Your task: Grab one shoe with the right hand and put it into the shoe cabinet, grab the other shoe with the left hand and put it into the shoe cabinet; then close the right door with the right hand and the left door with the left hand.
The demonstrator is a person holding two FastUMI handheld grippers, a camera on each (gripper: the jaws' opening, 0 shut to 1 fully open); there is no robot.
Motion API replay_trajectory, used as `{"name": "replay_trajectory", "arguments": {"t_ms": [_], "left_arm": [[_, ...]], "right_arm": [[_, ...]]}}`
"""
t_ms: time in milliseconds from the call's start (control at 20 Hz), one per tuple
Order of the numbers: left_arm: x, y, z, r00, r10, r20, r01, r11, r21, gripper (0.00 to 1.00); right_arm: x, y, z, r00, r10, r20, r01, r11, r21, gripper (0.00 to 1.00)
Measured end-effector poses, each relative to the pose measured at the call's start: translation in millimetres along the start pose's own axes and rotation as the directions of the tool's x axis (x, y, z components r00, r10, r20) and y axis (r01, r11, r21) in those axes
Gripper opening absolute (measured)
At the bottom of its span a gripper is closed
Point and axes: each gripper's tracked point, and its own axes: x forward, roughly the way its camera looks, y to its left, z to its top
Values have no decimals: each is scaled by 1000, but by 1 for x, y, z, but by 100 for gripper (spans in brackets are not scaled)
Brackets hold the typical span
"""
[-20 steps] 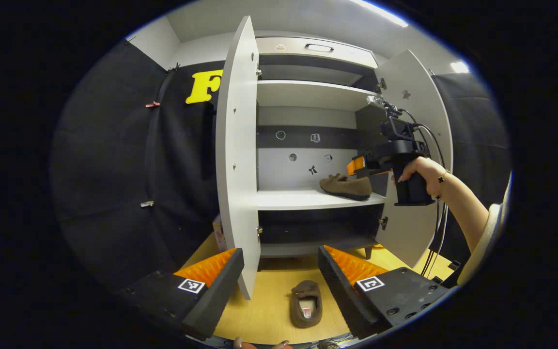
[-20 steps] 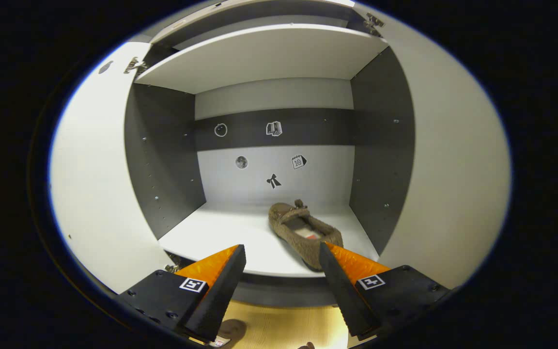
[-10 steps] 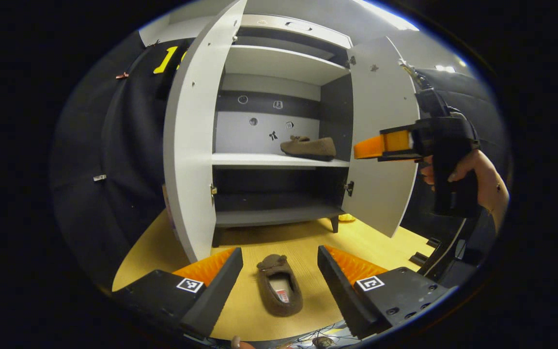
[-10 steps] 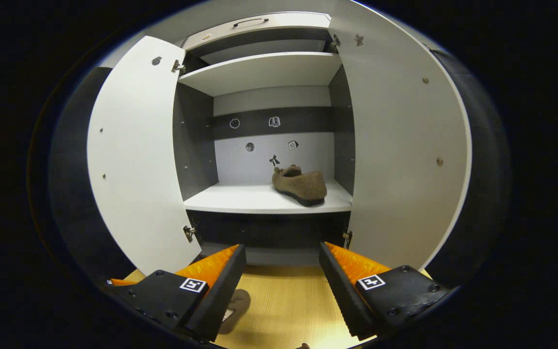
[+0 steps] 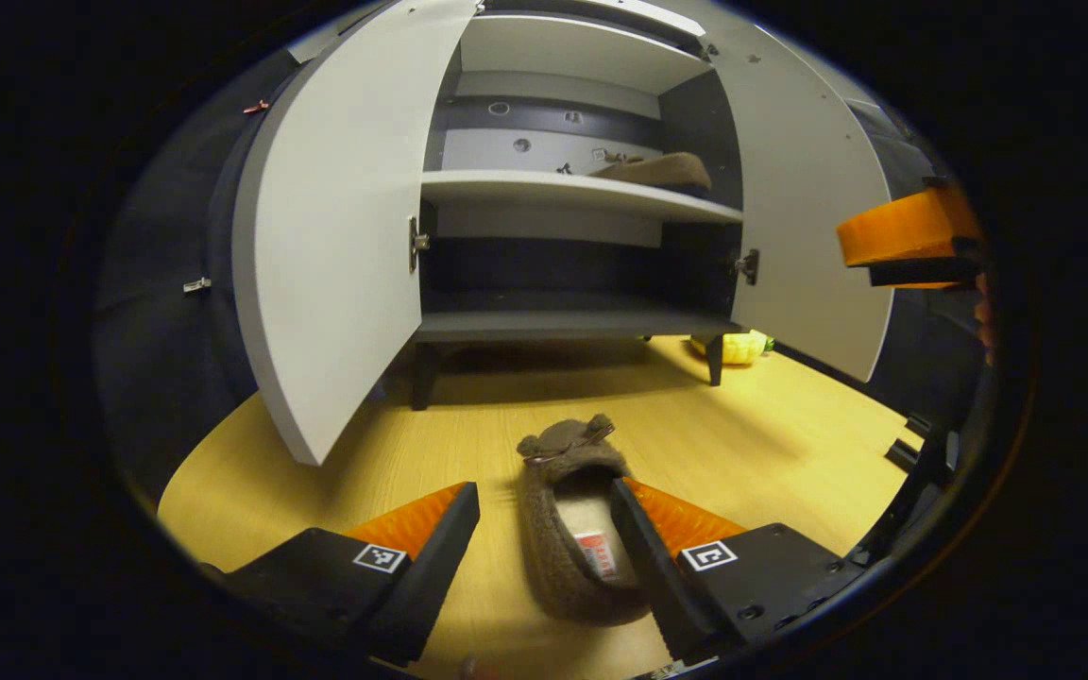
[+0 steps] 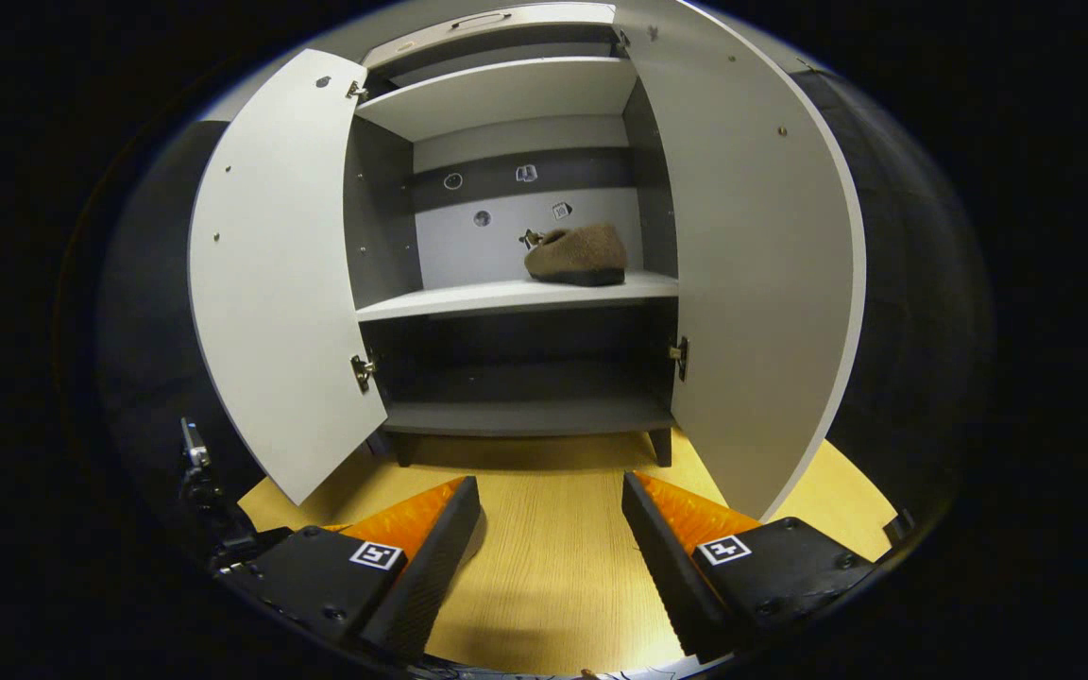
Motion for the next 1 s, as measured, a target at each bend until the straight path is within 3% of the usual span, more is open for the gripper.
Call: {"name": "replay_trajectory", "arguments": {"t_ms": [100,400,550,850,900,950,1000], "left_arm": [[17,4,-12,999,9,-34,-10,1000,-14,90],[55,-10,-26,991,-91,-101,70,980,-187,92],[64,-4,-22,993,-69,-91,53,985,-167,91],[85,7,-18,991,-52,-120,33,987,-158,77],[90,9,-19,990,-38,-132,18,988,-150,71],[91,5,-19,989,-52,-135,31,987,-155,55],[90,1,-17,990,-57,-129,36,987,-159,51]], "right_arm": [[8,-6,-17,999,0,-44,1,1000,14,97],[32,-13,-25,996,2,-91,1,999,38,99],[41,-17,-24,995,1,-100,2,1000,27,99],[61,-19,-39,989,2,-150,5,999,48,99],[64,-18,-42,987,6,-161,2,999,48,99],[65,-18,-44,985,9,-171,0,999,47,99],[67,-18,-45,984,11,-177,-3,999,46,99]]}}
